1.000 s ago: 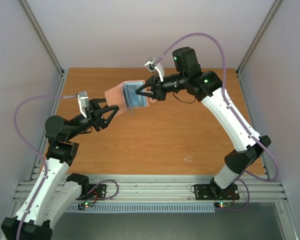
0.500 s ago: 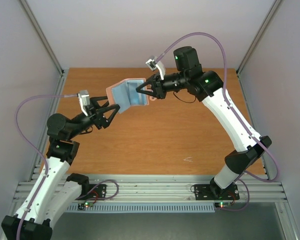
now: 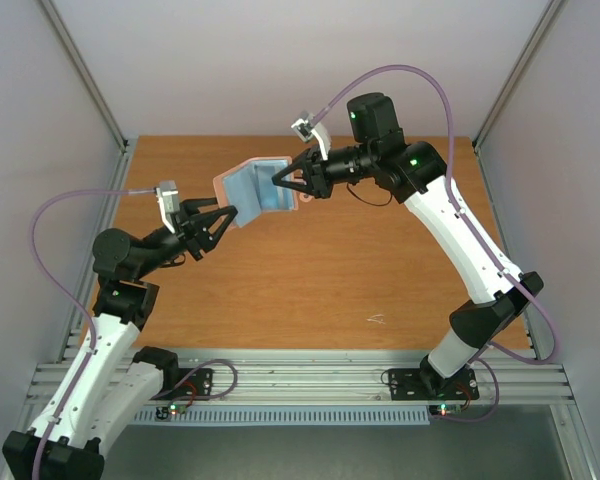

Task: Take the credit cards out of the card holder

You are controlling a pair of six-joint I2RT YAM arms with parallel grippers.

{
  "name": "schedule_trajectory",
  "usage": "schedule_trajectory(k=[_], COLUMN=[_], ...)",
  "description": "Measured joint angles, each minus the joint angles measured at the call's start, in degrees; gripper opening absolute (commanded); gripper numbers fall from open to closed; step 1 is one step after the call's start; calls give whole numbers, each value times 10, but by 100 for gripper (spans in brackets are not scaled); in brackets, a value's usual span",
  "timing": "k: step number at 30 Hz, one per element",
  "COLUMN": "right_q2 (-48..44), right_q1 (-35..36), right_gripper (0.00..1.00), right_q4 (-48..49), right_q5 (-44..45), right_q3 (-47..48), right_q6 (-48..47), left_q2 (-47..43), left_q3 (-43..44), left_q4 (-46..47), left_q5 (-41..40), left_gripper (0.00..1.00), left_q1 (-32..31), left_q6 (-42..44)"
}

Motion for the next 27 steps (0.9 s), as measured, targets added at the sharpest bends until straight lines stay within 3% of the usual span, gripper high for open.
schedule_trajectory(k=[4,8,16,27], right_q2=[0,0,0,0], right_q1=[-3,-3,-13,-19], right_gripper=[1,1,1,1], right_q4=[-6,-10,-12,-7], right_q5=[-1,-8,-20,-38], right_q3=[0,0,-1,-1], right_q6=[-7,-10,-17,-7], left_q2=[0,0,0,0], left_q3=[0,0,0,0], left_q4=[11,18,30,19], left_q5=[12,18,33,11], left_gripper=[28,25,33,24], left_q1=[0,0,0,3], left_q6=[-6,-11,-13,-7])
